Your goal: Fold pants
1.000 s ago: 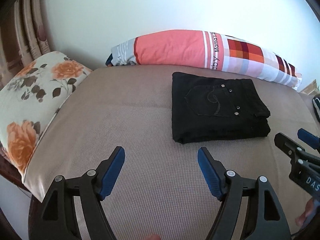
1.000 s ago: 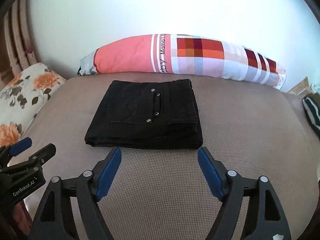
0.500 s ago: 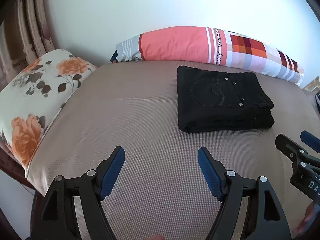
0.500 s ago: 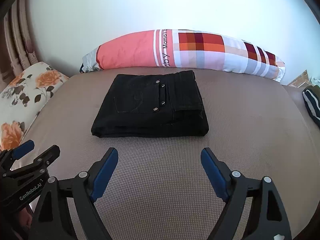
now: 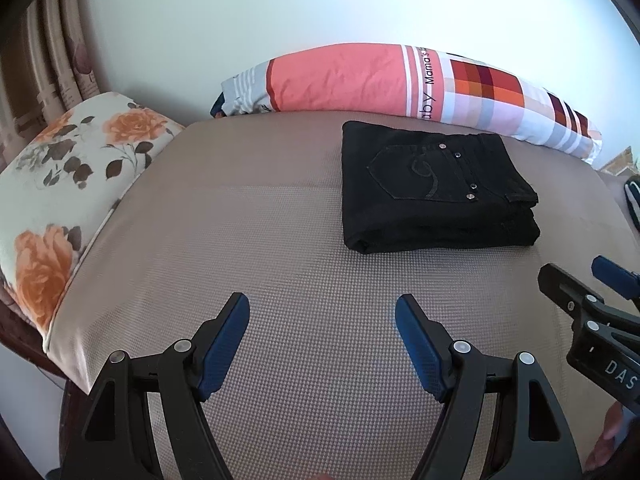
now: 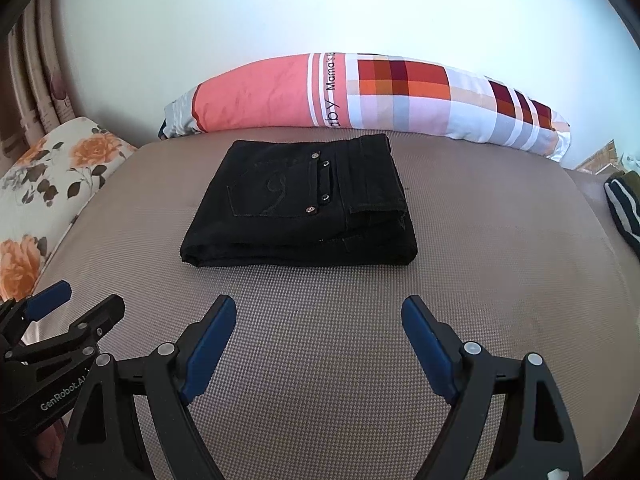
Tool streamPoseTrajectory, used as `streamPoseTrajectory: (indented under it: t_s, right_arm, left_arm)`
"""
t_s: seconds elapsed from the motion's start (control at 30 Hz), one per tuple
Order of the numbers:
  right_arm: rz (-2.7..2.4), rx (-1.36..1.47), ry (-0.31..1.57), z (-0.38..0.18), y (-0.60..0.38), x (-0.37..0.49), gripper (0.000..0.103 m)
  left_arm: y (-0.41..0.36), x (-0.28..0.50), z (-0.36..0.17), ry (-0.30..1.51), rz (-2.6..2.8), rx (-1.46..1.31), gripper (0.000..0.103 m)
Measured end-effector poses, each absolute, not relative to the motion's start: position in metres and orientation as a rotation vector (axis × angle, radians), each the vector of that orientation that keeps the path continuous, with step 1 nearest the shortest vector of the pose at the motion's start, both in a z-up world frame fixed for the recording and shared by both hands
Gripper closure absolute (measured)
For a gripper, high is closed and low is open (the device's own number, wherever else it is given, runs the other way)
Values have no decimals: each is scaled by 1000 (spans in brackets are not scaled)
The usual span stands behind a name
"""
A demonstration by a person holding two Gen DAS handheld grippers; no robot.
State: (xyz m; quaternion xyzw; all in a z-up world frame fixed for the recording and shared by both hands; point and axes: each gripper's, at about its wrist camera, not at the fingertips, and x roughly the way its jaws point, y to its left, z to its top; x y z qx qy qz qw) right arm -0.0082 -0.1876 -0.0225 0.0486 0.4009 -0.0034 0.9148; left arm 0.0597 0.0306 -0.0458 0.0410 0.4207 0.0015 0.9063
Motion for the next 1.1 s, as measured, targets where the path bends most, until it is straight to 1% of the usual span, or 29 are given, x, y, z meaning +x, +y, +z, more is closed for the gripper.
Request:
streamPoseTrajectory:
  t_s: [1.1]
  right_arm:
    - [0, 87, 870, -34, -184, -7, 19]
  left_arm:
    - [23, 61, -54, 878, 8, 127, 27]
